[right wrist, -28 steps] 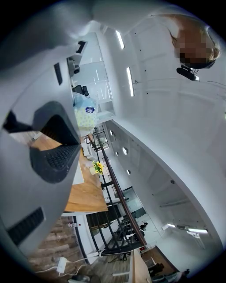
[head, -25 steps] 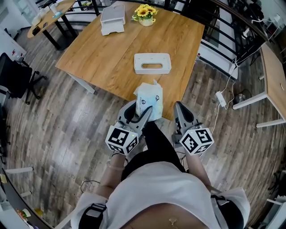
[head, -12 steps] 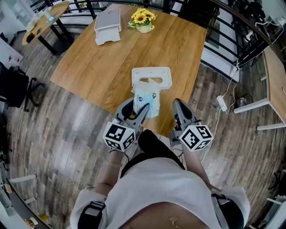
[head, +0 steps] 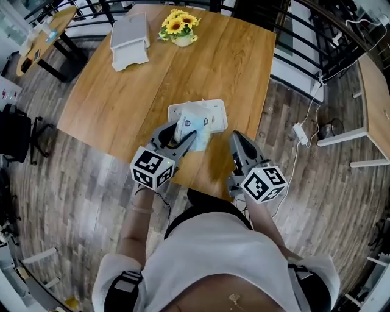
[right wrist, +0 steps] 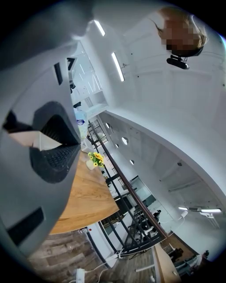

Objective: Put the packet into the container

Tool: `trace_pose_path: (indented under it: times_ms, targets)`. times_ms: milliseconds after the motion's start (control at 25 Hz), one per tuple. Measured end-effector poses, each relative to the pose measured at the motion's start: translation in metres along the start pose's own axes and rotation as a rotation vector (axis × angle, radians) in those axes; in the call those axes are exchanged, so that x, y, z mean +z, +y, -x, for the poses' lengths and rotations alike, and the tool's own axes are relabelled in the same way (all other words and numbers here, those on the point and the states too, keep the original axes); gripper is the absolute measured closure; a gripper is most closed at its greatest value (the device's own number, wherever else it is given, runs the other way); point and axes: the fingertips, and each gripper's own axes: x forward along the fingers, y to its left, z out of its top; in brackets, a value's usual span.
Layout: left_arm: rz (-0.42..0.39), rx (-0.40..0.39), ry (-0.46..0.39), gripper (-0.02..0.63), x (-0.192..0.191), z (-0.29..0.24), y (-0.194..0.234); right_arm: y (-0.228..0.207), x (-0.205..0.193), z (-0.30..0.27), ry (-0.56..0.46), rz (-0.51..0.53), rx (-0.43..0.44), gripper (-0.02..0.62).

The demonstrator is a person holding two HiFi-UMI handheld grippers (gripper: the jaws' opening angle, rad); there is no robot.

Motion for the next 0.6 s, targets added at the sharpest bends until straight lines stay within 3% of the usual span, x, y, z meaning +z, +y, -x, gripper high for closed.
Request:
trace_pose_path:
  times_ms: [120,320,600]
  targets:
    - [-0.092,-0.061,0.09,0.407,0.001,-0.019,0.007,-0.008,-0.001,-0.005,0.014,-0.007,-0.01,0.583]
    - [-0.357,-0.163,0.277,0.407,-0.005,-0.045,0.017,-0.023,-0.001,-0.011,0.024,-0.025,-0.031,0.583]
    - [-0.54,-0.303,0.489,0.407,-0.035,-0.067,0.026,-0.031,0.003,-0.023,0.027,-0.023,-0.04,0.583]
